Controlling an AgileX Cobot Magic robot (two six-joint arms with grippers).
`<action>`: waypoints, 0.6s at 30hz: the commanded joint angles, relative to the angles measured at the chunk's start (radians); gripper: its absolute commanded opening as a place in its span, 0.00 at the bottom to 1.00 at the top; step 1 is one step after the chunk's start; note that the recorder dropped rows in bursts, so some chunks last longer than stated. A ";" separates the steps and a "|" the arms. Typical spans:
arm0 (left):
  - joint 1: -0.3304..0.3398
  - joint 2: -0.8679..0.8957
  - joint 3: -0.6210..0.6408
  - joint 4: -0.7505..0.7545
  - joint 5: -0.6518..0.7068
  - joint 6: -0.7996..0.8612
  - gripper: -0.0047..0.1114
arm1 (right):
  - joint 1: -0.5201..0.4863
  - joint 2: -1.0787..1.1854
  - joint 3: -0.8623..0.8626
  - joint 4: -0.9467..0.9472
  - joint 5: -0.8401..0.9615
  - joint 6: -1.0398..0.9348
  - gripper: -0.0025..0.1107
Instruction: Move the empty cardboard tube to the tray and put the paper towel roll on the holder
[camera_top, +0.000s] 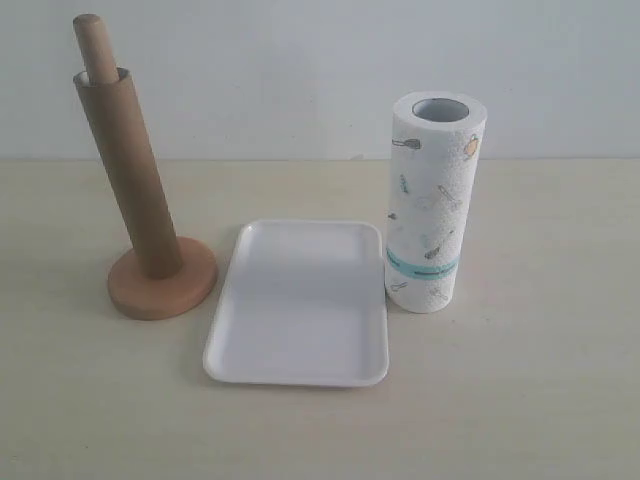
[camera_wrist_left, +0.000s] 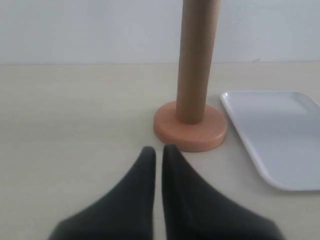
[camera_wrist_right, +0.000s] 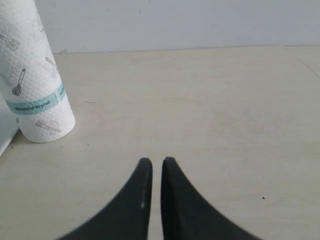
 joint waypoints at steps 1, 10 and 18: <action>0.003 -0.003 0.003 -0.003 -0.002 0.005 0.08 | -0.002 -0.004 -0.001 -0.003 -0.012 -0.004 0.08; 0.003 -0.003 0.003 -0.003 -0.002 0.005 0.08 | -0.002 -0.004 -0.001 -0.003 -0.012 -0.004 0.08; 0.003 -0.003 0.003 0.080 -0.052 0.029 0.08 | -0.002 -0.004 -0.001 -0.003 -0.012 -0.004 0.08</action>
